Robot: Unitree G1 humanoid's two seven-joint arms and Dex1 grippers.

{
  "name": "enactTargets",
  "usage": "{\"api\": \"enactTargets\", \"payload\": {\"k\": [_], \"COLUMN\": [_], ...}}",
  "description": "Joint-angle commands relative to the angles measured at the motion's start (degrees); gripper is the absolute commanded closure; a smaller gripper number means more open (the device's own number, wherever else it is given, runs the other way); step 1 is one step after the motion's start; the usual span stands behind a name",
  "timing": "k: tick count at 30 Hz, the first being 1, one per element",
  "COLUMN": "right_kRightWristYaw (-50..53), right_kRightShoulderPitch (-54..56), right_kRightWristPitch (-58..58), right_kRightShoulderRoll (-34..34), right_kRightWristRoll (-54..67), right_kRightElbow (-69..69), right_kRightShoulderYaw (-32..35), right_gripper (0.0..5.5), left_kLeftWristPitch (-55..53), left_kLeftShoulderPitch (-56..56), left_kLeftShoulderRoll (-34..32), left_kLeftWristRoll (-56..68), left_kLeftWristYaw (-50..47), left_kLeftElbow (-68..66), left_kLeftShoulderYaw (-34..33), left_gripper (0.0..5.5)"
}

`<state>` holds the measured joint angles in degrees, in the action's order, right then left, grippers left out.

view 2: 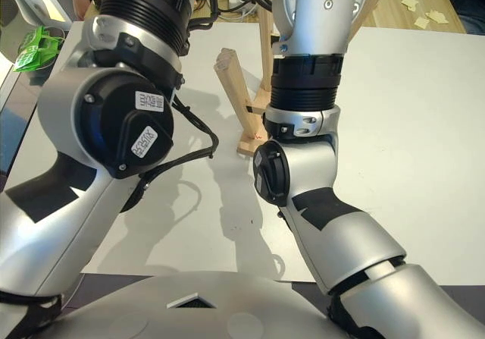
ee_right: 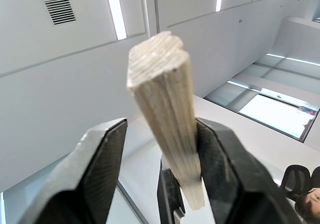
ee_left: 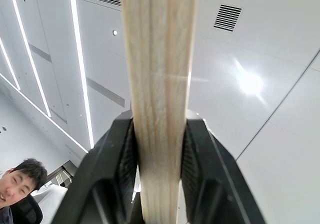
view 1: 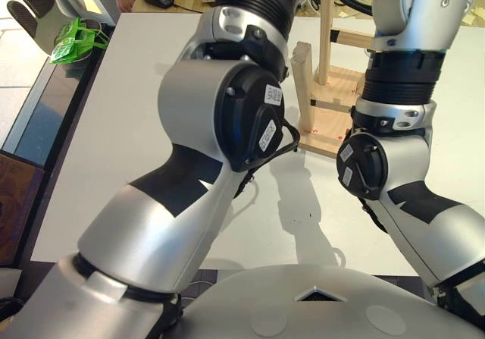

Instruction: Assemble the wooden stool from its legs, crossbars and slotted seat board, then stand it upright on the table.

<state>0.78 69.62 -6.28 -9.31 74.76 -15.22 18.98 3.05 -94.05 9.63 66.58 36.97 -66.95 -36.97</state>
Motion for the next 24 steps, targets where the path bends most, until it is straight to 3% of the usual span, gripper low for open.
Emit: {"api": "enactTargets", "payload": {"k": [1,4,14,15,24], "right_kRightWristYaw": [-2.4,-3.17,-7.81,-8.13,-9.77], "right_kRightShoulderPitch": [5.31,5.5,5.02,4.98,5.87], "right_kRightWristPitch": [0.06,0.73,2.49,2.5,4.64], "right_kRightShoulderRoll": [-3.53,-2.66,-2.3,-2.36,-1.42], "right_kRightWristRoll": [-1.09,-2.66,-9.77,-10.05,-12.8], "right_kRightElbow": [0.36,-0.23,2.62,2.88,5.21], "right_kRightShoulderYaw": [-0.68,-0.56,-2.59,-2.72,-2.48], "right_gripper": [3.8,4.31,4.41,4.42,4.43], "left_kLeftWristPitch": [-1.05,-1.82,-3.28,-3.43,-4.8], "left_kLeftShoulderPitch": [-0.66,-0.85,-1.2,-1.24,-0.03], "left_kLeftShoulderRoll": [4.79,4.7,4.82,4.9,5.39], "left_kLeftWristRoll": [-2.14,-2.4,-4.18,-4.51,-8.15], "left_kLeftWristYaw": [-0.76,-0.08,-0.5,-0.5,0.96], "left_kLeftElbow": [-2.98,-3.06,-3.44,-3.33,0.49], "left_kLeftShoulderYaw": [-1.0,-1.88,-2.95,-2.81,-0.11], "left_gripper": [4.5,4.5,4.5,4.13,2.81]}}
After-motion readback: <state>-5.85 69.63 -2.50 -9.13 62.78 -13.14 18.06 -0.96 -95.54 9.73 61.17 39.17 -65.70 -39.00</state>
